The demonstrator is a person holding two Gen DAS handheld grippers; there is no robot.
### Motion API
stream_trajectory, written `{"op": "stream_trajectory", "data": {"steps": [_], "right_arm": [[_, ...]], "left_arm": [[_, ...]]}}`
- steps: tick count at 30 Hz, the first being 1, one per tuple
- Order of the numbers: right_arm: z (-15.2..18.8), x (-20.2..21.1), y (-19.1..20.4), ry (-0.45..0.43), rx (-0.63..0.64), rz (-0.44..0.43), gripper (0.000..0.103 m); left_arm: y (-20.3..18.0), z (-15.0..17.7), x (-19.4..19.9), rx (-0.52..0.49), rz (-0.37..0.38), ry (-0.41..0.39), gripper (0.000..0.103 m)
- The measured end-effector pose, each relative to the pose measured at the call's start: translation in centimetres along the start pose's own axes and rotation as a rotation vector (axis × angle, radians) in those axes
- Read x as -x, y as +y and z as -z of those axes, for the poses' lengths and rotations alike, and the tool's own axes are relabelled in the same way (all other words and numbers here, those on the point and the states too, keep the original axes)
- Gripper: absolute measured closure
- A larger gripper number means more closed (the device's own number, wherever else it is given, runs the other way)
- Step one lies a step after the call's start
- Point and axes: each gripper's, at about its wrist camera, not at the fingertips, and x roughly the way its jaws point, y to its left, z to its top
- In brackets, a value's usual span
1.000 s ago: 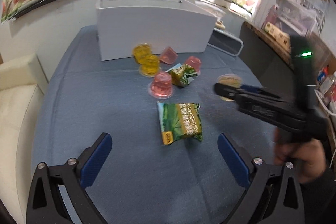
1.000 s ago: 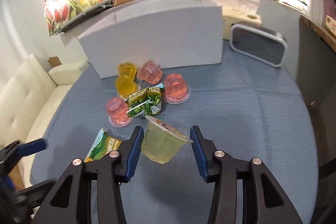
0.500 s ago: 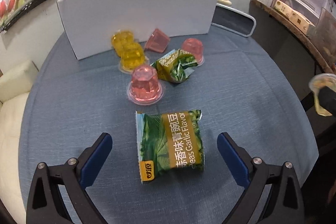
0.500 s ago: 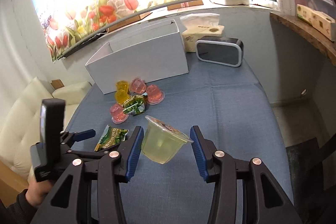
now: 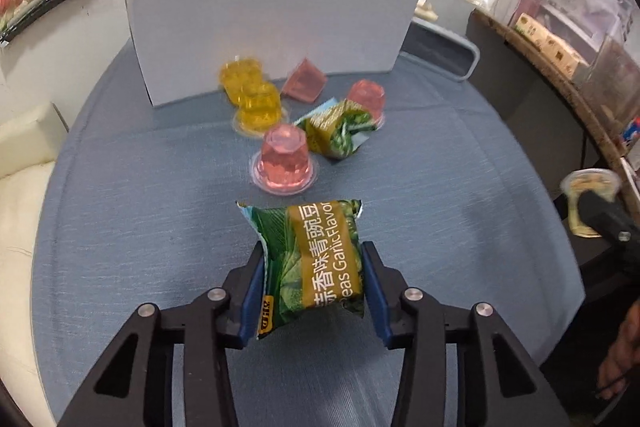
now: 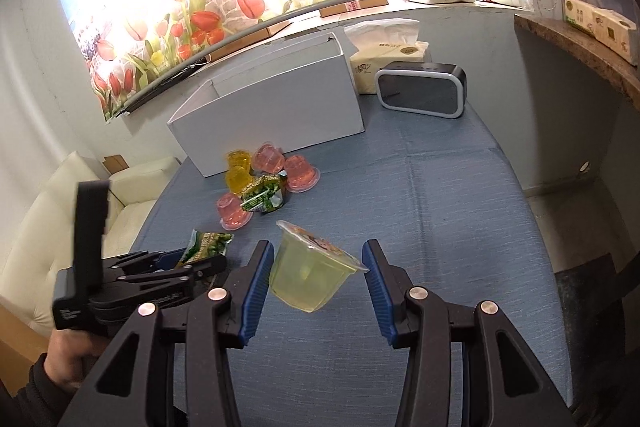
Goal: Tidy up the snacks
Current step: 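Grasp the clear jelly cup with the right gripper while the left grasps the pea snack bag, then drop the pea snack bag and clear jelly cup into the white box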
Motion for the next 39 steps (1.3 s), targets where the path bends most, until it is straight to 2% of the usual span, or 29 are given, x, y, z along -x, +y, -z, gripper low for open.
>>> {"op": "stream_trajectory", "data": {"steps": [6, 9, 13, 17, 22, 26, 30, 34, 36, 38, 39], "right_arm": [[-1.0, -0.9, 1.0, 0.001, 0.022, -0.021, 0.053], [-2.5, -1.6, 1.7, 0.001, 0.043, -0.036, 0.053], [-6.3, -2.7, 3.0, -0.017, 0.070, -0.061, 0.053], [-11.8, -4.4, 4.6, -0.053, 0.106, -0.076, 0.053], [-18.4, -7.8, 6.3, -0.067, 0.144, -0.075, 0.053], [-21.8, -11.7, 6.8, -0.029, 0.144, -0.070, 0.053], [-23.6, -15.3, 6.5, 0.019, 0.121, -0.086, 0.053], [-24.1, -17.6, 5.6, 0.053, 0.102, -0.066, 0.053], [-24.1, -18.1, 5.1, 0.060, 0.098, -0.060, 0.052], [-24.0, -18.6, 4.6, 0.075, 0.080, -0.064, 0.051], [-24.0, -19.0, 4.1, 0.096, 0.058, -0.074, 0.042]], "left_arm": [[0.3, -0.7, 4.7, 0.006, 0.039, -0.081, 0.054], [0.8, -2.2, 6.6, 0.014, 0.059, -0.119, 0.054], [1.9, -6.1, 8.4, 0.028, 0.068, -0.178, 0.054], [3.7, -11.5, 9.8, 0.048, 0.057, -0.245, 0.054], [5.4, -18.1, 8.7, 0.058, 0.050, -0.276, 0.054], [6.9, -22.1, 5.7, 0.063, 0.034, -0.244, 0.054], [8.0, -23.9, 2.6, 0.064, 0.032, -0.188, 0.054], [8.2, -24.1, 0.6, 0.034, 0.008, -0.156, 0.052], [8.2, -23.9, 0.1, 0.030, 0.003, -0.152, 0.048], [8.3, -23.8, -0.3, 0.028, -0.020, -0.154, 0.035], [8.4, -23.7, -0.4, 0.025, -0.025, -0.160, 0.021]]}}
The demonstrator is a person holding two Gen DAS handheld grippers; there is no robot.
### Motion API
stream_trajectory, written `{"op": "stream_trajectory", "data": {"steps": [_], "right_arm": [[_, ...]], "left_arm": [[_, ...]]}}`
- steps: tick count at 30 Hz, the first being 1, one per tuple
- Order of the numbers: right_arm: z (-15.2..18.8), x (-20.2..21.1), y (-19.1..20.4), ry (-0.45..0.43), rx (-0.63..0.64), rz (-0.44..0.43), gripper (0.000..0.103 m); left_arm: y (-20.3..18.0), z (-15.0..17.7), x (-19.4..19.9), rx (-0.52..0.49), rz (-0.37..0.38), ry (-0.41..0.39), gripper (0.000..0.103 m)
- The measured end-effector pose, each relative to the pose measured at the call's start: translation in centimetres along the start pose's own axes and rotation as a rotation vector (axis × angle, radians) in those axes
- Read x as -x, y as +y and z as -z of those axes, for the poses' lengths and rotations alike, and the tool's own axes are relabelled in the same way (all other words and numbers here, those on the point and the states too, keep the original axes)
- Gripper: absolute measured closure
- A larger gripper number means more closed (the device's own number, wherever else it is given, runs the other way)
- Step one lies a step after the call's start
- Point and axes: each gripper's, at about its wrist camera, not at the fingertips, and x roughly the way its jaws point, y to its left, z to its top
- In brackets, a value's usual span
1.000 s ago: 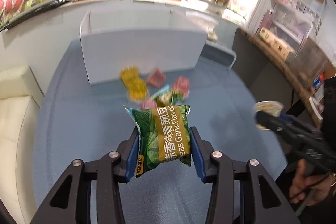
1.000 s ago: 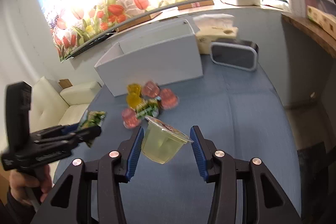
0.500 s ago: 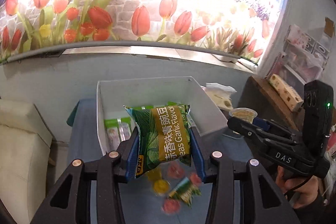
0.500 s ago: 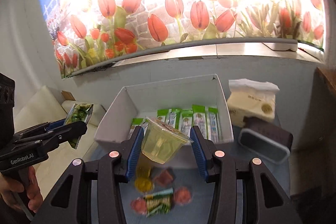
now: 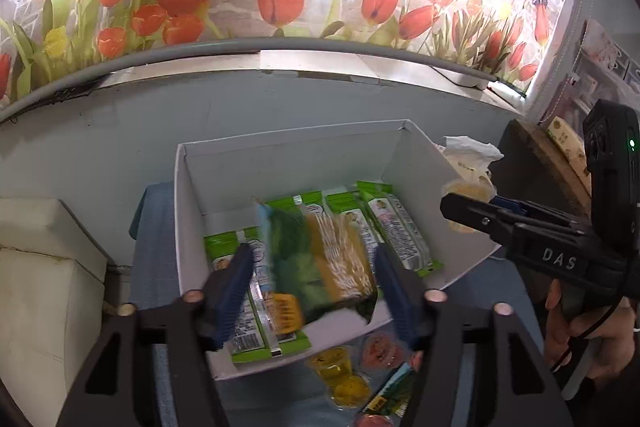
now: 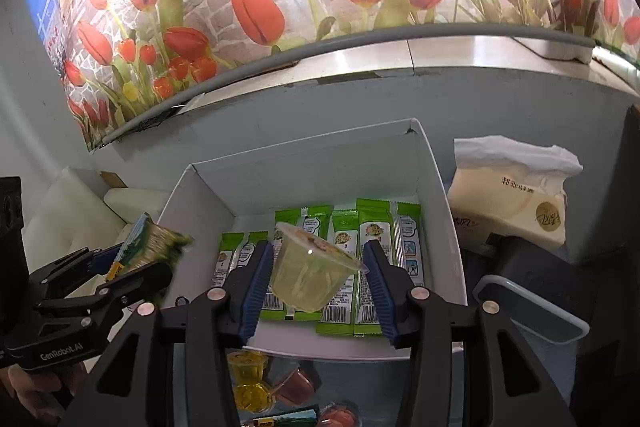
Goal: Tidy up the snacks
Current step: 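Drop the pea snack bag and clear jelly cup into the white box, then grasp a pink jelly cup with the right gripper while the left grasps another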
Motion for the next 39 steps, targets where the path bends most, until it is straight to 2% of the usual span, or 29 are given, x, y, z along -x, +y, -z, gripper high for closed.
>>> {"op": "stream_trajectory", "data": {"steps": [1, 2, 3, 7, 16, 19, 28, 30, 31, 34, 39], "right_arm": [[0.0, -0.2, -0.2, 0.013, -0.013, -0.012, 0.034], [-0.1, -0.2, -0.5, 0.014, -0.027, -0.013, 0.022], [-0.1, 0.2, -0.7, -0.008, -0.037, 0.004, 0.019], [-0.2, 1.8, -1.0, -0.073, -0.050, 0.010, 0.015], [1.3, 5.5, 0.5, -0.133, -0.005, 0.046, 0.012], [2.7, 6.9, 0.9, -0.158, 0.021, 0.071, 0.000], [7.8, 8.9, 0.7, -0.139, 0.041, 0.105, 0.000], [9.5, 8.7, 0.4, -0.131, 0.045, 0.144, 0.000], [10.3, 8.5, 0.2, -0.123, 0.045, 0.160, 0.000], [12.4, 7.0, -0.4, -0.065, 0.037, 0.138, 0.000], [15.1, 4.0, -1.1, -0.019, 0.026, 0.127, 0.000]], "left_arm": [[0.1, 0.1, 0.0, -0.002, -0.001, -0.006, 0.008], [0.1, 0.2, 0.0, -0.002, -0.003, -0.012, 0.005], [0.1, 0.3, 0.2, -0.002, -0.001, -0.020, 0.005], [0.4, 0.3, 0.4, 0.007, -0.003, -0.012, 0.002], [0.4, 1.2, 2.5, 0.027, -0.002, -0.027, 0.000], [-0.1, 1.9, 3.6, 0.021, -0.010, -0.042, 0.000], [-2.4, 5.3, 7.4, -0.017, 0.003, -0.071, 0.000], [-3.0, 6.6, 8.4, -0.035, 0.003, -0.081, 0.000], [-3.3, 7.1, 8.7, -0.043, -0.003, -0.085, 0.000], [-4.0, 9.5, 9.9, -0.060, -0.001, -0.088, 0.000], [-4.1, 13.4, 11.5, -0.035, 0.020, -0.080, 0.000]]}}
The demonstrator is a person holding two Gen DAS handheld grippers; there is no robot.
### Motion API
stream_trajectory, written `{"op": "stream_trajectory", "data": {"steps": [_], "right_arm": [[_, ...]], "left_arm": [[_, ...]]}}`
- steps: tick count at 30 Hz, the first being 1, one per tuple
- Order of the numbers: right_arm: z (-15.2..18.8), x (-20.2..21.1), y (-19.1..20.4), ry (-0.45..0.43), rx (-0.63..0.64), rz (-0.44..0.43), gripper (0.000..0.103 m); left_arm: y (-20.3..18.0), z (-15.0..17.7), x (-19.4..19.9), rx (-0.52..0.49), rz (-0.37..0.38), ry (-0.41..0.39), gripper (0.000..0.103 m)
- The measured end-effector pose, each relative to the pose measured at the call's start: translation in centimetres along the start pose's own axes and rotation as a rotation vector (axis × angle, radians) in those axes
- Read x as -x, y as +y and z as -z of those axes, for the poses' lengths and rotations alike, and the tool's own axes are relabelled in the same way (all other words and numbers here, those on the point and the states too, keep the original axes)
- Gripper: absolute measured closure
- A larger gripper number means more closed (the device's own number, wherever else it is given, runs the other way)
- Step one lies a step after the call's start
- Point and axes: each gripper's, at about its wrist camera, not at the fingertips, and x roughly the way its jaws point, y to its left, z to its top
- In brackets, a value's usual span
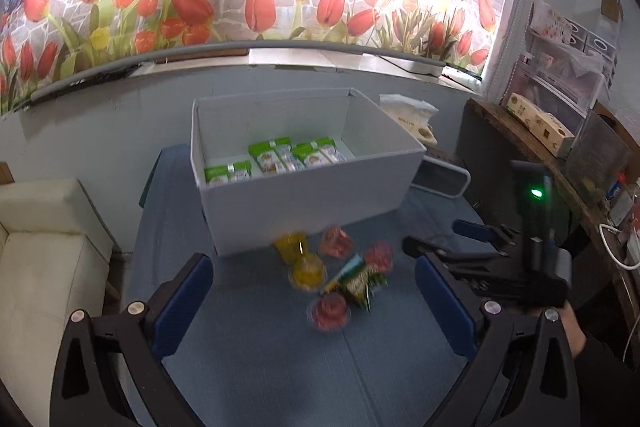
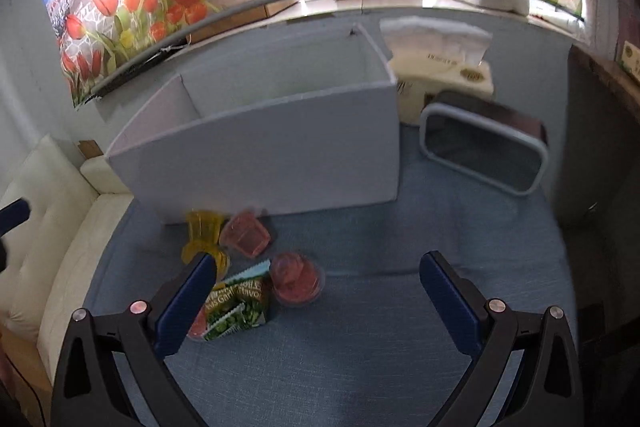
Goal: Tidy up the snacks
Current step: 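Grasp a pink jelly cup with the right gripper while the left grasps another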
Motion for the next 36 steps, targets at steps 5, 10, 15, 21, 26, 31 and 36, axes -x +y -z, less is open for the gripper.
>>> {"op": "stream_trajectory", "data": {"steps": [5, 10, 15, 21, 26, 31, 36], "right_arm": [[0.4, -2.2, 0.2, 0.021, 0.003, 0.005, 0.002], [0.4, -4.6, 1.1, 0.074, 0.032, 0.008, 0.023], [0.7, -6.2, 1.4, 0.099, 0.041, 0.010, 0.053], [1.4, -5.7, 1.0, 0.088, 0.069, 0.003, 0.064], [2.2, -2.8, 0.3, 0.039, 0.086, 0.012, 0.064], [3.2, 0.7, -1.3, 0.017, 0.048, -0.026, 0.064], [5.7, 4.1, -2.3, -0.003, 0.006, -0.052, 0.064]], "left_arm": [[0.5, 4.1, 1.7, 0.049, 0.015, 0.017, 0.000], [1.1, 6.7, 1.8, 0.091, 0.021, 0.058, 0.000], [1.1, 7.8, 1.6, 0.088, 0.021, 0.079, 0.000], [0.8, 7.9, 0.9, 0.075, 0.023, 0.085, 0.000], [-0.1, 8.0, -1.0, 0.040, 0.006, 0.107, 0.000], [-1.1, 7.9, -3.9, -0.021, -0.007, 0.123, 0.000], [-1.3, 7.3, -7.8, -0.055, -0.014, 0.177, 0.000]]}}
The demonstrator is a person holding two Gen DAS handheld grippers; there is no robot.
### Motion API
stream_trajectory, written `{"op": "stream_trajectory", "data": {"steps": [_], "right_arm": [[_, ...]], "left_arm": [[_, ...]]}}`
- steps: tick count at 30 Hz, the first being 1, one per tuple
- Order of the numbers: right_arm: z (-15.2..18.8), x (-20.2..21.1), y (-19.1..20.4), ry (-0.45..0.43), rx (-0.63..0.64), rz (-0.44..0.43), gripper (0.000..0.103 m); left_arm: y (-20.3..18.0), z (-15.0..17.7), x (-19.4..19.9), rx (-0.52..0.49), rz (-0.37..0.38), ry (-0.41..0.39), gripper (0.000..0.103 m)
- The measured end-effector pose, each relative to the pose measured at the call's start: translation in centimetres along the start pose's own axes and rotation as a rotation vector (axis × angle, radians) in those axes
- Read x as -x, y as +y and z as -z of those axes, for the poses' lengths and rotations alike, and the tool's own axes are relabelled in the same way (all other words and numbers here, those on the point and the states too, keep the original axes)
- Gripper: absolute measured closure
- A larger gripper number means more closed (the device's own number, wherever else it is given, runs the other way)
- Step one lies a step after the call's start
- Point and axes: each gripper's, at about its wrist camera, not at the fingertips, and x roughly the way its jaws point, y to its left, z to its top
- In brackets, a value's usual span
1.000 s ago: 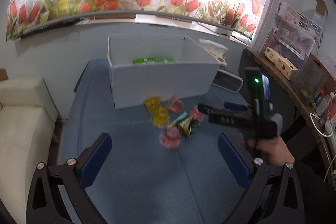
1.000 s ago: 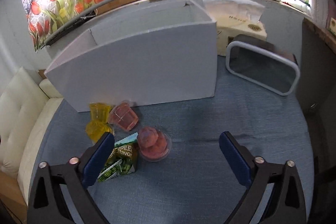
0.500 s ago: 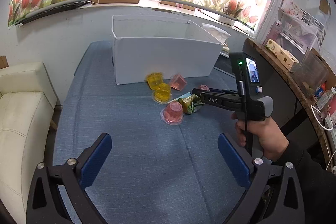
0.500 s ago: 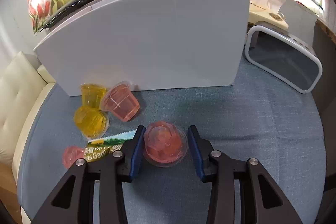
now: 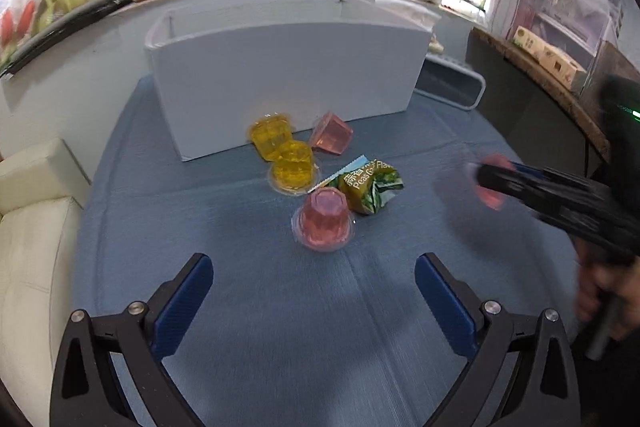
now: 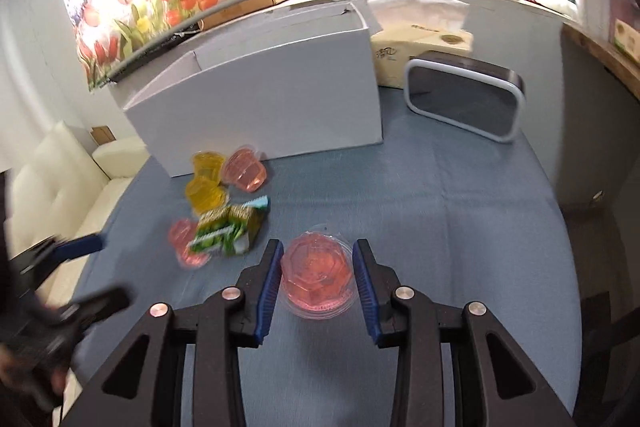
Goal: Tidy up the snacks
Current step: 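Grasp a pink jelly cup with the right gripper while the left grasps another, then carry both pink jelly cups into the white box and open both grippers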
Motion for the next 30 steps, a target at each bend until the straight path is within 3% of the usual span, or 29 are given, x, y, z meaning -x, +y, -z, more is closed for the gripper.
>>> {"op": "stream_trajectory", "data": {"steps": [6, 8, 10, 16, 30], "right_arm": [[2.3, 2.7, 0.0, -0.024, -0.031, -0.021, 0.064], [2.8, 3.4, 0.0, -0.028, -0.054, -0.038, 0.064], [3.3, 4.1, -0.1, -0.037, -0.060, -0.043, 0.064], [3.9, 4.7, 0.4, -0.047, -0.046, -0.044, 0.064], [3.7, 4.3, 1.7, -0.047, -0.029, -0.084, 0.064]], "left_arm": [[0.7, -1.7, -3.8, 0.027, -0.012, 0.035, 0.001], [0.5, -1.9, -4.6, 0.002, -0.018, 0.045, 0.007], [0.2, -2.0, -5.3, -0.017, -0.032, 0.069, 0.031], [-0.4, -1.7, -5.4, -0.032, 0.019, 0.054, 0.063], [0.1, -1.3, -0.4, -0.030, 0.095, -0.023, 0.064]]}}
